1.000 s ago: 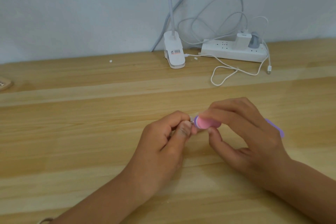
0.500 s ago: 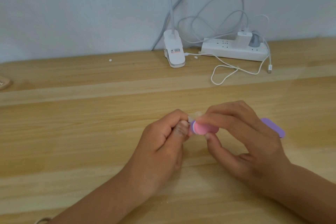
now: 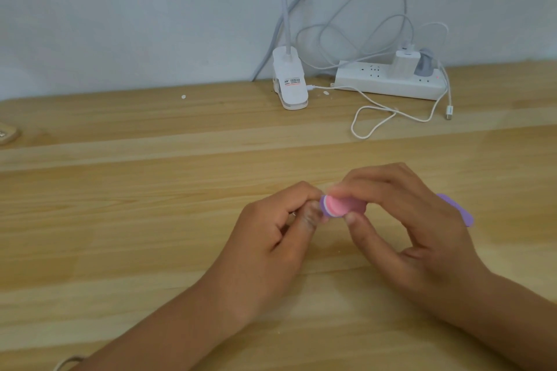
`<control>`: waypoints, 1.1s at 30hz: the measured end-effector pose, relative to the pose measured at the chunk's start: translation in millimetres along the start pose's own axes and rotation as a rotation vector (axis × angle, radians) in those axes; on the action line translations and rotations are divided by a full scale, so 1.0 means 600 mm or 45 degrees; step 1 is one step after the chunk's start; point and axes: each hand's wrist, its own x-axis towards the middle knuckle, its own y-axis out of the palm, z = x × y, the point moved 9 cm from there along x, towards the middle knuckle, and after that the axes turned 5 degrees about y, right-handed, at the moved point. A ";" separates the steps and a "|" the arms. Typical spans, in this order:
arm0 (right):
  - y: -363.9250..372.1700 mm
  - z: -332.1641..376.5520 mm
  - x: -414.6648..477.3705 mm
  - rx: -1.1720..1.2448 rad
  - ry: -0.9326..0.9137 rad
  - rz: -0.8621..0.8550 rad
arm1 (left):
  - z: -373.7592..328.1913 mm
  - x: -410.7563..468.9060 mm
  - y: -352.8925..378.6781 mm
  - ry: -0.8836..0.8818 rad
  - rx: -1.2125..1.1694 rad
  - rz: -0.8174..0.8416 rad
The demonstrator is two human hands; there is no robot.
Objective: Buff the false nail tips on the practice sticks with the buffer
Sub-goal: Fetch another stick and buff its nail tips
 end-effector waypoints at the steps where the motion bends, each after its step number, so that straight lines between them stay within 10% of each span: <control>1: 0.001 0.000 0.000 0.001 -0.008 0.008 | -0.001 0.000 0.000 0.006 0.014 0.003; 33: 0.006 -0.008 0.006 -0.029 -0.105 0.138 | 0.005 0.001 0.003 -0.049 -0.009 0.010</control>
